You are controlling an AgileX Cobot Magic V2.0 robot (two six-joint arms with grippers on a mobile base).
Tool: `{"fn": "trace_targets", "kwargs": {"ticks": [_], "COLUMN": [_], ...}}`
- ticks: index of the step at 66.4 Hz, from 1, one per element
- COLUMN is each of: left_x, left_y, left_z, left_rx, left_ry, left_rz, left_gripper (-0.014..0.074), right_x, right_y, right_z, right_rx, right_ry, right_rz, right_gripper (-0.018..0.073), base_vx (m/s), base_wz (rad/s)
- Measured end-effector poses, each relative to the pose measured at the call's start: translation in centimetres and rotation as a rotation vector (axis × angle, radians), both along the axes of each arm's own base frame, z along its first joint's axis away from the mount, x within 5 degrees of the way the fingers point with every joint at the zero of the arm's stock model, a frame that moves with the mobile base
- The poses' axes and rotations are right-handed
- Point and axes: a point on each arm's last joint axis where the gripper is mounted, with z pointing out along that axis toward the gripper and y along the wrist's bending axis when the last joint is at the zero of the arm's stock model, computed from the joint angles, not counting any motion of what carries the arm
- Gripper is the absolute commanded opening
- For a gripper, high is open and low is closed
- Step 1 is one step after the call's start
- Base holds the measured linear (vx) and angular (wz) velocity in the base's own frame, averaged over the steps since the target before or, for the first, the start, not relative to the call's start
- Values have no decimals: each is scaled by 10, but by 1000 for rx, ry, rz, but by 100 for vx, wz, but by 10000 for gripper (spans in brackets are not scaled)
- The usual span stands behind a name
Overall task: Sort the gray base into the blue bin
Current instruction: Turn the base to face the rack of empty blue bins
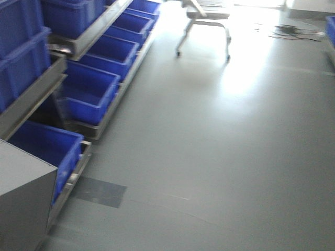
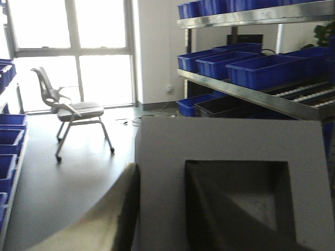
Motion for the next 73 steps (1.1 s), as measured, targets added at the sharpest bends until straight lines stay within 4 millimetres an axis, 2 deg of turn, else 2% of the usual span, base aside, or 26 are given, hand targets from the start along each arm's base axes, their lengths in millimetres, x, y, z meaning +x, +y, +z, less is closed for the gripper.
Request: {"fn": "trace_targets", "kwargs": {"ticks": [73], "left_x": [0], "left_y": [0], "left_z": [0], "left_rx": [0], "left_ry": [0], "left_rz": [0], "left_gripper": [-6], "right_x": [0], "right_y": [0], "right_z": [0], "right_rx": [0], "right_ry": [0], "right_rz": [0], "right_gripper": [-5], "base_vx": [22], "base_wz": [76]}}
